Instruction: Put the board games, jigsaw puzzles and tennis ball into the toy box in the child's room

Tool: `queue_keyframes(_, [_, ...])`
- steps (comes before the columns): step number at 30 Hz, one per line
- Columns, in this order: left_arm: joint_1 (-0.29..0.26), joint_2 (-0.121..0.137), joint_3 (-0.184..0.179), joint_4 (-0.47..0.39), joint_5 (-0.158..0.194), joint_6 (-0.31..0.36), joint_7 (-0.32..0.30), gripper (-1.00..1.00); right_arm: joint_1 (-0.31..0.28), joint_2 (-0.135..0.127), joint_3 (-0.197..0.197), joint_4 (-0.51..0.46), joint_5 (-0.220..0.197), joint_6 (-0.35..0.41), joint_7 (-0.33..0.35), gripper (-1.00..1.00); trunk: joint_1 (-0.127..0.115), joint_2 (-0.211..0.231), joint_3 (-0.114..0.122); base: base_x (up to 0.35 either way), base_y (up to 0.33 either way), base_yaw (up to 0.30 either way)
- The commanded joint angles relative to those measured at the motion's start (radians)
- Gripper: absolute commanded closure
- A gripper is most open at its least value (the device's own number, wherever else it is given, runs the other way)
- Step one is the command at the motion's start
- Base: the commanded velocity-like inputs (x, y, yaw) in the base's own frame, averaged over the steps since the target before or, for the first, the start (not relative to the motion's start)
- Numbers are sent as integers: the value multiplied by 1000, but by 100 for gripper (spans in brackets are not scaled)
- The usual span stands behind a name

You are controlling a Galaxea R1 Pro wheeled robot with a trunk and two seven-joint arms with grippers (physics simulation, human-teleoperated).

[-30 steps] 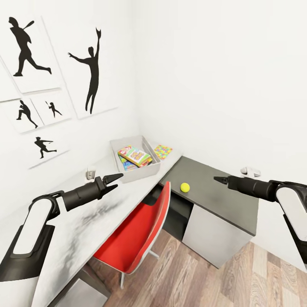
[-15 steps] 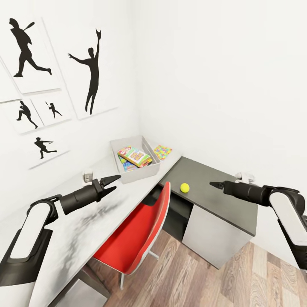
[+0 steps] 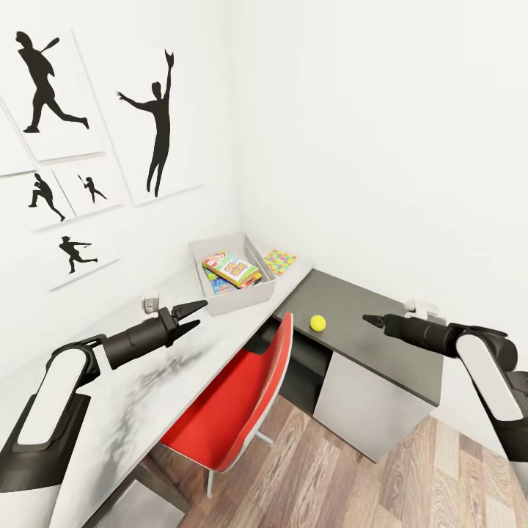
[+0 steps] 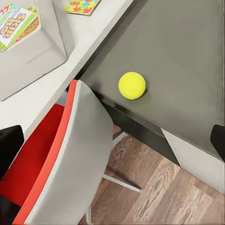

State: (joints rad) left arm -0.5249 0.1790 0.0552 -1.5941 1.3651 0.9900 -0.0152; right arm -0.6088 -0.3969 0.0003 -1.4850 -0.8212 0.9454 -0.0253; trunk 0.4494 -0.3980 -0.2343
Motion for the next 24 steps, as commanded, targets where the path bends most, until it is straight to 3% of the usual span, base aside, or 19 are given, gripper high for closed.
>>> queue_keyframes(1, [-1,0,1,0,-1,4,-2,-100,-1,0,0,5,2,4,-3,-100,1,-2,-2,0,0,0])
queue_keyframes(14, [-1,0,1,0,-1,4,-2,-100,-1,0,0,78,81,4,-3,-100,1,-2,-2,0,0,0])
queue_keyframes(24, [-7,9,8,0,-1,8,-10,-100,-4,-7,-8,92,72,15,-14,-100,1,-2,-2,0,0,0])
